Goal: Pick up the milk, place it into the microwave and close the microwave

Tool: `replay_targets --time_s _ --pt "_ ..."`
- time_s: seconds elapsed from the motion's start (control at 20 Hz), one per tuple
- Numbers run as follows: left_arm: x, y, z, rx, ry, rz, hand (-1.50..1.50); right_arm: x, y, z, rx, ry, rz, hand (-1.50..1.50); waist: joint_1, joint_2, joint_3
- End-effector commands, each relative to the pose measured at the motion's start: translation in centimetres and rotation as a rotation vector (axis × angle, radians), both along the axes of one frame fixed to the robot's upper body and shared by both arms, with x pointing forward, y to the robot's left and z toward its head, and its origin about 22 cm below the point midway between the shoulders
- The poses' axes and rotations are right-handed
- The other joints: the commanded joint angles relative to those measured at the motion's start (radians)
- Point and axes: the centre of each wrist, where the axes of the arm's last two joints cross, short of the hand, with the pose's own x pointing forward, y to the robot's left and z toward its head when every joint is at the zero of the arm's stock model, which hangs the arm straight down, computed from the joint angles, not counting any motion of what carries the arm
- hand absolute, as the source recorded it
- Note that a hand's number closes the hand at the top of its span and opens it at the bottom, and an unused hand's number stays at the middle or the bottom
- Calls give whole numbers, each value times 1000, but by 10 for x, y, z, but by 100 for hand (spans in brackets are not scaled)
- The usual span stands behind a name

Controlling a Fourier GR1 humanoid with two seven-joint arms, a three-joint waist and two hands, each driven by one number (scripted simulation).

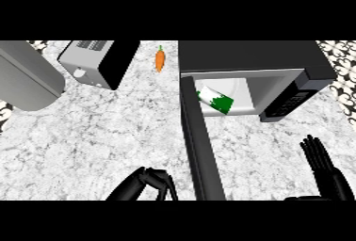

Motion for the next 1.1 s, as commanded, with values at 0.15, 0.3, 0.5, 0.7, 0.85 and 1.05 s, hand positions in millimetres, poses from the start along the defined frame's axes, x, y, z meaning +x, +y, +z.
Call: replay_targets --time_s 0.15,0.3,0.5,0.7,0.85,1.05 --pt "24 -48 -17 64 -39 -87 150 -56 -61 39 49 -98 0 -150 16 8 2" --pt "21 -66 -27 62 -88 -58 150 -84 -47 33 90 -77 35 -150 14 8 2" --pt "10 -85 -37 52 -58 -117 150 -87 -52 59 102 -166 47 -150 9 8 2" --pt "3 -106 -42 91 5 -185 150 -72 -58 82 139 -177 163 -150 -18 13 1" --pt "-17 -121 -43 78 32 -170 150 -64 -45 93 157 -205 216 -150 -24 11 0" --pt "-10 -133 -34 91 -13 -134 150 -57 -44 117 171 -205 288 -150 -52 13 -1"
